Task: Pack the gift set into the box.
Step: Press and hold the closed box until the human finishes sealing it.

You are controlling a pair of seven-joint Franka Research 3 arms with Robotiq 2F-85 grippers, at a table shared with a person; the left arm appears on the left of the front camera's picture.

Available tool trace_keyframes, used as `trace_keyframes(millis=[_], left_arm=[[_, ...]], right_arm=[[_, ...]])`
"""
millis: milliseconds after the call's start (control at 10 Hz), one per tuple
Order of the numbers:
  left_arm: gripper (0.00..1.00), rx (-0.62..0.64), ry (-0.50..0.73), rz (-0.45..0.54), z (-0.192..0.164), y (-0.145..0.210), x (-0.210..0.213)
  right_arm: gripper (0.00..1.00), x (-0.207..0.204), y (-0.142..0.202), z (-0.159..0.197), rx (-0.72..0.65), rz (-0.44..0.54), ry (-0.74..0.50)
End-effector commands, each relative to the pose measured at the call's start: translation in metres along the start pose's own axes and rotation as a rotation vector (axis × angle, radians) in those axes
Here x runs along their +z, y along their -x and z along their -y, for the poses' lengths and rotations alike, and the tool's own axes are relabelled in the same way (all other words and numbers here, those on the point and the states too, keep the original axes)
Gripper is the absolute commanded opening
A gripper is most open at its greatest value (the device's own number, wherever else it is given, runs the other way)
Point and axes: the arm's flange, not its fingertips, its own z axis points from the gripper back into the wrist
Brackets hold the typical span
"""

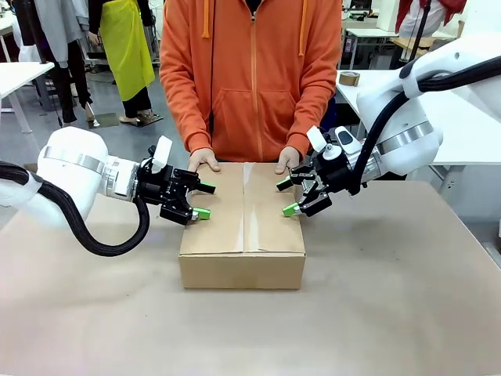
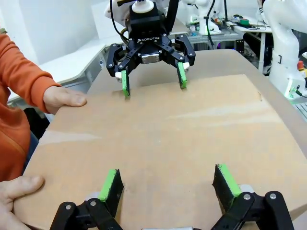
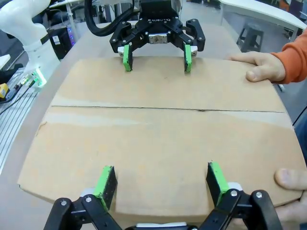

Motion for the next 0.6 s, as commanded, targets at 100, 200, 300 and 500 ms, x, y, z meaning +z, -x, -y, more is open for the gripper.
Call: trace_keyframes(millis=[100, 200, 300, 500], left_arm=[[1.00, -0.013, -0.003, 0.008, 0.0016, 0.0019, 0.0002], [1.00, -0.013, -0.003, 0.008, 0.0016, 0.0019, 0.0002], [1.00, -0.013, -0.003, 0.008, 0.0016, 0.0019, 0.0002], [1.00, -0.013, -0.003, 0.008, 0.0016, 0.0019, 0.0002]], right_arm=[[1.00, 0.0001, -0.0012, -0.0008, 0.003, -0.007, 0.007], [1.00, 0.0001, -0.0012, -0.0008, 0.003, -0.007, 0.007], [1.00, 0.0001, -0.0012, -0.0008, 0.003, -0.007, 0.007], [1.00, 0.0001, -0.0012, -0.0008, 0.003, -0.007, 0.007]])
